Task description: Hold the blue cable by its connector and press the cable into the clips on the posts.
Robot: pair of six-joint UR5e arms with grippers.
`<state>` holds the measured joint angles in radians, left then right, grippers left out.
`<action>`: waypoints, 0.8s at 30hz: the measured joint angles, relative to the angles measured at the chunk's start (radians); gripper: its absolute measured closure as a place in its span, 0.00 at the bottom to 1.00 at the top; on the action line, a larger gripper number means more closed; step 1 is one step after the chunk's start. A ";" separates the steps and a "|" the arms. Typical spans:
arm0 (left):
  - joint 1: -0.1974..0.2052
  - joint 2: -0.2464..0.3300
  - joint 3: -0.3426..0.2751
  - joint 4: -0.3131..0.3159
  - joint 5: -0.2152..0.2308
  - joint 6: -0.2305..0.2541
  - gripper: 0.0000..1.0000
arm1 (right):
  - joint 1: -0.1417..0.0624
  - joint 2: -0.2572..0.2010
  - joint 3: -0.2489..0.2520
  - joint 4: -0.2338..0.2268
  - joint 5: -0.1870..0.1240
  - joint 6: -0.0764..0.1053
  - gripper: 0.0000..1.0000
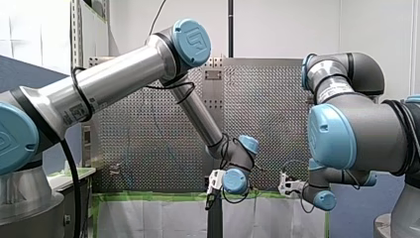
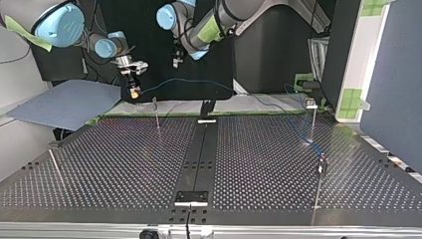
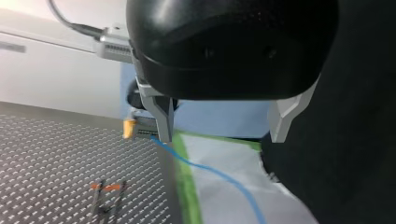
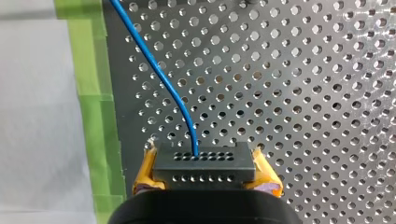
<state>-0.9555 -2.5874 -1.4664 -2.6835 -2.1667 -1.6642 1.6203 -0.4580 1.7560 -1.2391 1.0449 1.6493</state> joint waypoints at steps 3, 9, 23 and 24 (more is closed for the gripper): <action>-0.011 0.007 -0.015 -0.011 -0.010 -0.001 0.00 | -0.006 0.000 0.025 -0.025 -0.002 0.006 1.00; -0.017 0.044 -0.042 -0.029 -0.007 -0.024 0.00 | -0.016 0.000 0.072 -0.079 -0.009 0.032 1.00; 0.011 0.082 0.040 -0.144 0.102 -0.116 0.00 | -0.020 0.000 0.068 -0.127 -0.034 0.062 1.00; 0.013 0.082 0.049 -0.152 0.112 -0.119 0.00 | -0.021 0.000 0.067 -0.130 -0.035 0.063 1.00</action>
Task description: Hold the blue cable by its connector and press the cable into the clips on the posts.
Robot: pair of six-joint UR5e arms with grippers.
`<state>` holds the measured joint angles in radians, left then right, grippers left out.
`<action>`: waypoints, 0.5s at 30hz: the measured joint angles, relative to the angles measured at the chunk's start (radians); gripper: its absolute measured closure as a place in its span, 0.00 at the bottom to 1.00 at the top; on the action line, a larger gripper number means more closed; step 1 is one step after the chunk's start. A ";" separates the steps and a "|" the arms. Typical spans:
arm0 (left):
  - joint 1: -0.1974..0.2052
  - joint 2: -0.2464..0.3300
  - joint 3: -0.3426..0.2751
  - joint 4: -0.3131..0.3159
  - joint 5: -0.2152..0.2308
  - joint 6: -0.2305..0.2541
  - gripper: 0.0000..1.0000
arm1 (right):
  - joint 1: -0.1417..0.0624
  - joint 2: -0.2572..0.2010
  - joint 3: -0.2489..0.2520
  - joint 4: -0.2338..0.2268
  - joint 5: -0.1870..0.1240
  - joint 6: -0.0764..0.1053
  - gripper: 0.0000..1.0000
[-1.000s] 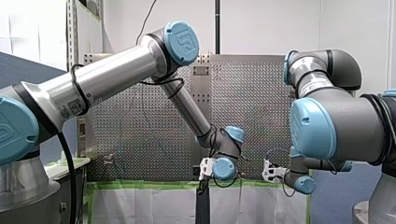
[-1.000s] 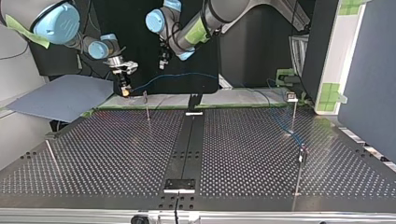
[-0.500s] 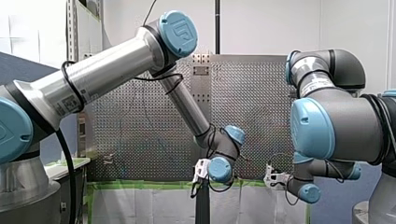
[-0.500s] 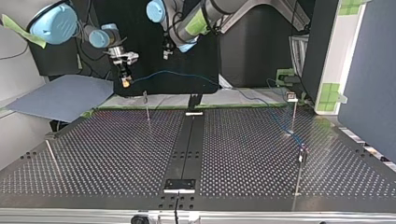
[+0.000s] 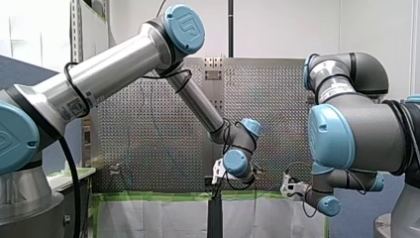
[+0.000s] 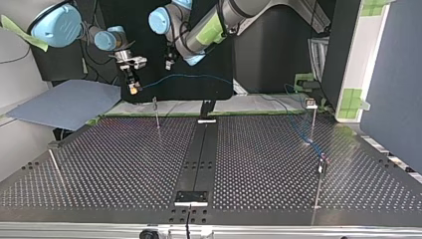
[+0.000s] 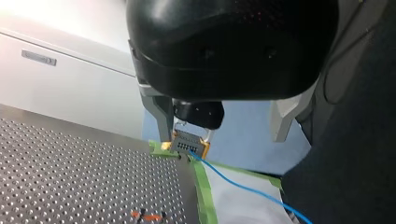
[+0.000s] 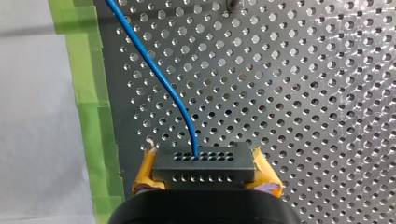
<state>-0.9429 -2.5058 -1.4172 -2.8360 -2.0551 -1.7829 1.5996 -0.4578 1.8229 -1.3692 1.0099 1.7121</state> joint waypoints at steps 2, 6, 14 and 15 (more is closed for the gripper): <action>0.004 0.000 0.019 -0.019 0.019 -0.006 0.00 | -0.002 0.000 -0.001 -0.010 -0.002 0.004 1.00; 0.013 0.000 0.052 -0.052 0.052 -0.026 0.00 | -0.005 0.000 -0.002 -0.034 -0.007 0.018 1.00; 0.036 0.000 0.118 -0.118 0.118 -0.090 0.00 | -0.010 0.000 -0.006 -0.075 -0.015 0.052 1.00; 0.039 0.000 0.125 -0.125 0.125 -0.097 0.00 | -0.010 0.000 -0.007 -0.079 -0.016 0.053 1.00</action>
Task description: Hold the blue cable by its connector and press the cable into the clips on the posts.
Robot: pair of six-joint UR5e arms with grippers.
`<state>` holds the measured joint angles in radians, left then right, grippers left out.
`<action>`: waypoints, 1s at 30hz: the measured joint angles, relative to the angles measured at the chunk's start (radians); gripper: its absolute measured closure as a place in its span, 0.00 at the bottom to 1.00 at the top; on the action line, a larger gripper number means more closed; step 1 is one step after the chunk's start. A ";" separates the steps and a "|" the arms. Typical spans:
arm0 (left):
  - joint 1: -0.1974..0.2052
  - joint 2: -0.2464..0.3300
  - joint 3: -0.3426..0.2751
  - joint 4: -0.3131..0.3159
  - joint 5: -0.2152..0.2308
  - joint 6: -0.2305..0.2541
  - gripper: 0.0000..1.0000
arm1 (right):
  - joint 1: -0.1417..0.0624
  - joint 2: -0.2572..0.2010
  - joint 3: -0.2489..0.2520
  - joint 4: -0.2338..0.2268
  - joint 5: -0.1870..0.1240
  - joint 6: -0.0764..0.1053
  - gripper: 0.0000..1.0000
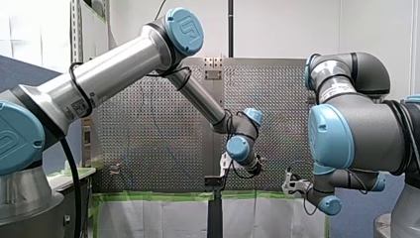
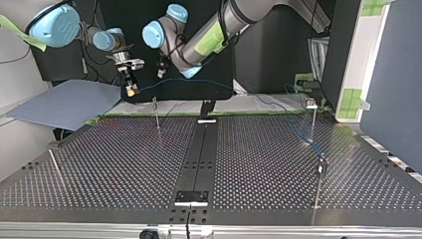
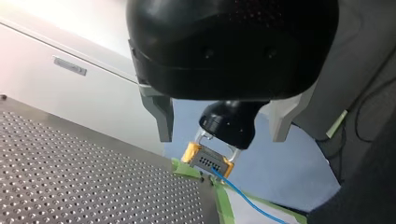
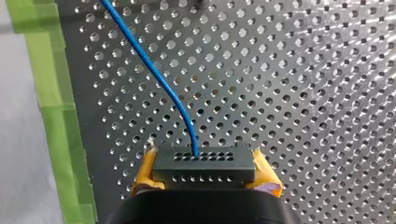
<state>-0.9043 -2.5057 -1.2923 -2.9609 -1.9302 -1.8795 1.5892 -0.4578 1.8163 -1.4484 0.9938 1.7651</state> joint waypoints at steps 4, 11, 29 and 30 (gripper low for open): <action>0.015 -0.001 0.031 -0.031 0.031 -0.031 0.00 | 0.000 0.000 -0.001 -0.020 -0.002 0.003 1.00; 0.072 -0.004 0.099 -0.098 0.086 -0.061 0.00 | -0.001 0.000 -0.001 -0.029 -0.003 0.004 1.00; 0.096 -0.004 0.225 -0.267 0.081 -0.024 0.00 | -0.014 -0.032 0.002 -0.015 0.001 0.029 1.00; 0.094 -0.005 0.220 -0.275 0.075 -0.020 0.00 | -0.015 -0.032 0.002 -0.015 0.001 0.030 1.00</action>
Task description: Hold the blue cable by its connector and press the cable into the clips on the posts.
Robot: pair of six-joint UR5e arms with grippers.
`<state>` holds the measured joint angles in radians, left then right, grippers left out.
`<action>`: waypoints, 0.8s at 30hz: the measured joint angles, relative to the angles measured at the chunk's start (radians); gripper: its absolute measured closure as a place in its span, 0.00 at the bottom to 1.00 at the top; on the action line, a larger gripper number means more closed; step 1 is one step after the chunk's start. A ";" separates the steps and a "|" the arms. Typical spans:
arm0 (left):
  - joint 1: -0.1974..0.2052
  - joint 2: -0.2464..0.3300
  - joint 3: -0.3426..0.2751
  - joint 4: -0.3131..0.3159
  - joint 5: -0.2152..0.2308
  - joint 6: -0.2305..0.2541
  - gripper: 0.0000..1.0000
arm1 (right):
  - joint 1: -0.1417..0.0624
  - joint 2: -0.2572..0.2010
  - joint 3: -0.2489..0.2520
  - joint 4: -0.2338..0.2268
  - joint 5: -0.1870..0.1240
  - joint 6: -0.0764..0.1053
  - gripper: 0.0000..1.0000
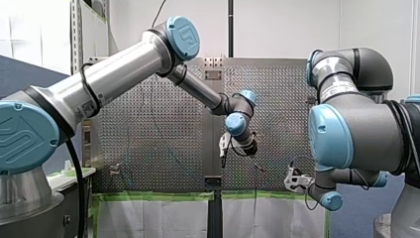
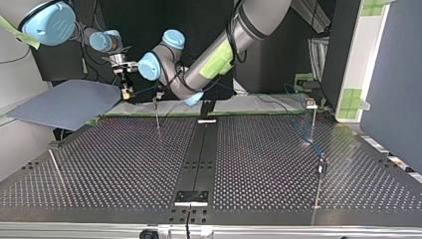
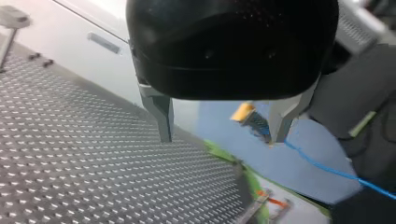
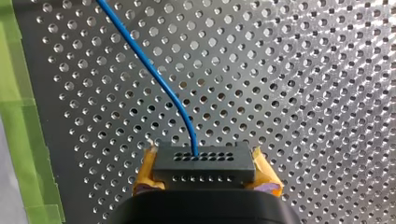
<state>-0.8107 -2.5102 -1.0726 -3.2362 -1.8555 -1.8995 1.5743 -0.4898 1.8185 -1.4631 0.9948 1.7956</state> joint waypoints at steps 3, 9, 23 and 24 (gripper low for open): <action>-0.004 0.000 -0.023 -0.028 -0.024 0.006 0.00 | 0.000 0.000 0.000 0.000 0.000 0.003 1.00; -0.005 0.000 -0.053 -0.075 -0.043 0.007 0.00 | 0.004 0.000 -0.001 0.000 -0.002 0.006 1.00; 0.002 -0.017 0.034 -0.187 0.040 -0.016 0.00 | 0.013 0.000 -0.001 -0.002 -0.004 0.008 1.00; 0.000 -0.022 0.041 -0.194 0.046 -0.014 0.00 | 0.014 0.000 -0.001 -0.001 -0.004 0.009 1.00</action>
<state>-0.8106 -2.5326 -1.0318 -3.4306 -1.8093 -1.9133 1.5879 -0.4903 1.8174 -1.4645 0.9911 1.8041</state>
